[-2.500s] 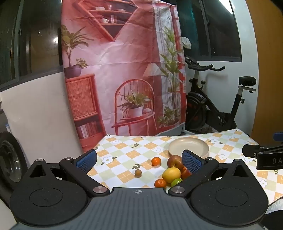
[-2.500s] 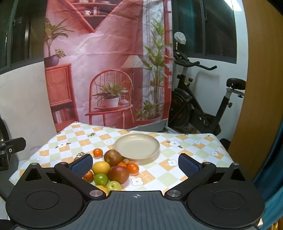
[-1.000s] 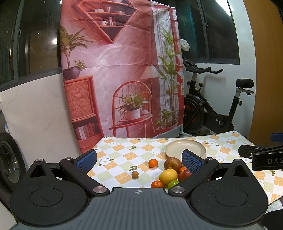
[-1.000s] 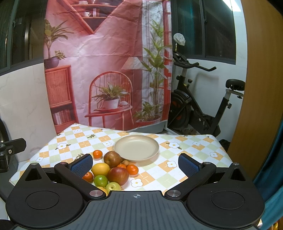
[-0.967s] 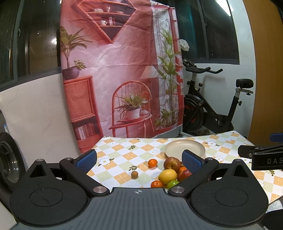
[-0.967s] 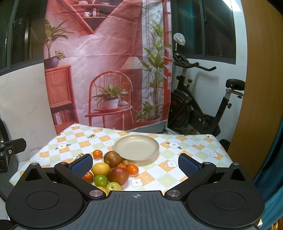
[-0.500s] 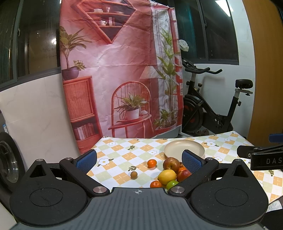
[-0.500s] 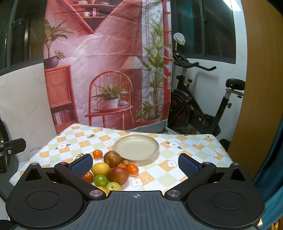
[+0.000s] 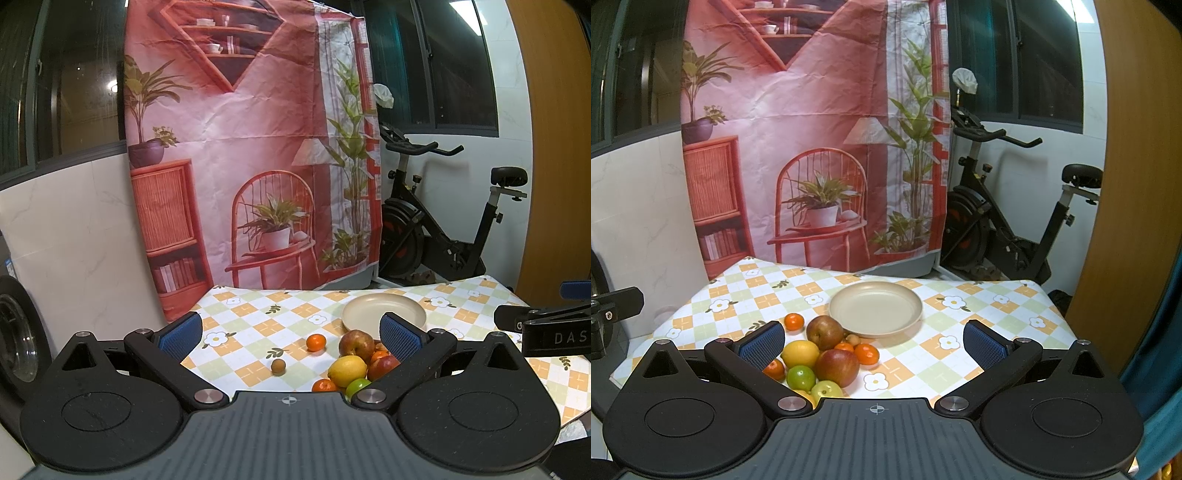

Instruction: Organize fruits

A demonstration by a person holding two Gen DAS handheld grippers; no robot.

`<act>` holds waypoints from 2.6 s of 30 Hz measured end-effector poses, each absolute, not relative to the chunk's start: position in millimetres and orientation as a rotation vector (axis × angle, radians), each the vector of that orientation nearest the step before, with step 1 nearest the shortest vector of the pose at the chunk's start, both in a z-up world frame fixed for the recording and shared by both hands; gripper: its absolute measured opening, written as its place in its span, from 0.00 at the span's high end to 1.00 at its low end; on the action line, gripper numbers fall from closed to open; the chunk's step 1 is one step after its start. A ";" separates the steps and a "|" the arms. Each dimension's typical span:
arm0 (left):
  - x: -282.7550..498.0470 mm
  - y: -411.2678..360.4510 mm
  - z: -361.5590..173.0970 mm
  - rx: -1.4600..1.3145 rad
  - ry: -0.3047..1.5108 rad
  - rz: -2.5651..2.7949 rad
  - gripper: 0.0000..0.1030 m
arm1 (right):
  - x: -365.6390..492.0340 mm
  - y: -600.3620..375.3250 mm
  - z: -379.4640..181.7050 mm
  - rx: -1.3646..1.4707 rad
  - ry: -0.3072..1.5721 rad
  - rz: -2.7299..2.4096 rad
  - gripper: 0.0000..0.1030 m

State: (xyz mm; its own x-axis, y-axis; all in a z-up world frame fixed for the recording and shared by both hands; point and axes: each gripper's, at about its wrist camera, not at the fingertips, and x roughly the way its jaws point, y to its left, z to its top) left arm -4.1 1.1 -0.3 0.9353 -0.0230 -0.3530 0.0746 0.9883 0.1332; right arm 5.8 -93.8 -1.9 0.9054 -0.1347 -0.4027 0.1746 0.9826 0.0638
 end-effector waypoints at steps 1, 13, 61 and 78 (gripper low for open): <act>-4.1 1.1 -0.2 0.145 0.359 -0.050 0.00 | 6.0 -93.7 -1.8 0.100 0.409 -0.160 0.00; -1.4 1.1 0.2 0.141 0.367 -0.064 0.00 | 6.8 -96.5 0.8 0.106 0.407 -0.151 0.00; 156.1 44.1 -88.3 0.066 0.565 -0.082 0.09 | 155.7 -119.8 -115.9 0.121 0.463 -0.018 0.00; 149.6 31.2 -114.6 0.032 0.672 -0.199 0.22 | 149.3 -95.5 -133.3 0.149 0.596 0.115 0.04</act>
State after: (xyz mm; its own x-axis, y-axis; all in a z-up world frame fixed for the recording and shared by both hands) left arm 149.6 31.2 -114.6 0.7642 -0.1722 -0.6216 0.1931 0.9806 -0.0342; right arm 149.3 -95.5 -133.3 0.8215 0.1509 -0.5498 -0.0648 0.9828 0.1728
